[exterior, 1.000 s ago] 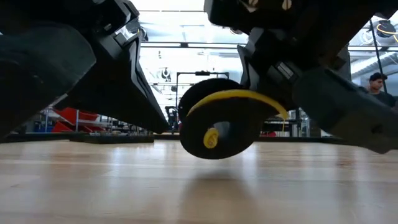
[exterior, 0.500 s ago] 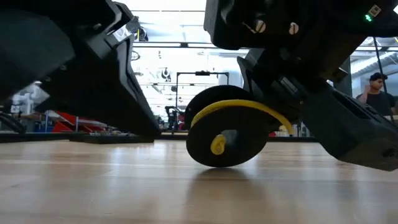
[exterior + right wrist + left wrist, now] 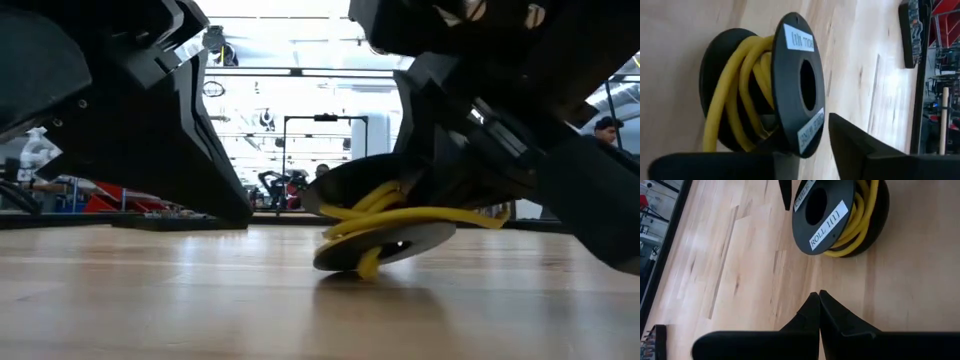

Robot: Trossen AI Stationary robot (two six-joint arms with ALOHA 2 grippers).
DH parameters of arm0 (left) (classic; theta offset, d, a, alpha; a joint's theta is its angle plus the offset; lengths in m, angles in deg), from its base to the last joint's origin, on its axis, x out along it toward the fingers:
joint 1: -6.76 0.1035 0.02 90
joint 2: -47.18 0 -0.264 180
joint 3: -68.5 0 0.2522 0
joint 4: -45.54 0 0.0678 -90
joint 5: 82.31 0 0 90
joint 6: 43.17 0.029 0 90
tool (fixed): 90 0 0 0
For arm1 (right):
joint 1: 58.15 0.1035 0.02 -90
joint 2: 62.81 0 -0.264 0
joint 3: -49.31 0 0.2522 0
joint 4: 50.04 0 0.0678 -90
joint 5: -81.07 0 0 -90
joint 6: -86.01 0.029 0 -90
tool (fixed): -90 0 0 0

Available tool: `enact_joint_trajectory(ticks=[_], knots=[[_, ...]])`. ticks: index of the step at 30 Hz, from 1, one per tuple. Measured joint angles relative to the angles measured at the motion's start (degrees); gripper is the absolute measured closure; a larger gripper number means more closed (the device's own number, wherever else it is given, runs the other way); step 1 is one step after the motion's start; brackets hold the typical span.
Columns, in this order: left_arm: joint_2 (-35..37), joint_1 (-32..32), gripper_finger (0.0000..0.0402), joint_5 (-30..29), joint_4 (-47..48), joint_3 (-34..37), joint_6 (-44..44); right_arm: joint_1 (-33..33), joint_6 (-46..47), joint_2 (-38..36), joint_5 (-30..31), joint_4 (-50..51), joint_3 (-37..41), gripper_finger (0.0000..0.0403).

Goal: Coil cords
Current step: Coil the yellow wire onto the spool

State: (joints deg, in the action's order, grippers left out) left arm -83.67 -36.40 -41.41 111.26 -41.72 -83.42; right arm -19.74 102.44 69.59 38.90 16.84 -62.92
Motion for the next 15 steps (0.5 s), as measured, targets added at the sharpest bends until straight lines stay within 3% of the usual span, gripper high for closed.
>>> enact_joint_trajectory(ticks=[15], knots=[[0.0,0.0,0.0402,-0.1,0.2,0.0,-0.7,2.0,1.7,0.0,-1.8,4.2,0.0,0.0249]])
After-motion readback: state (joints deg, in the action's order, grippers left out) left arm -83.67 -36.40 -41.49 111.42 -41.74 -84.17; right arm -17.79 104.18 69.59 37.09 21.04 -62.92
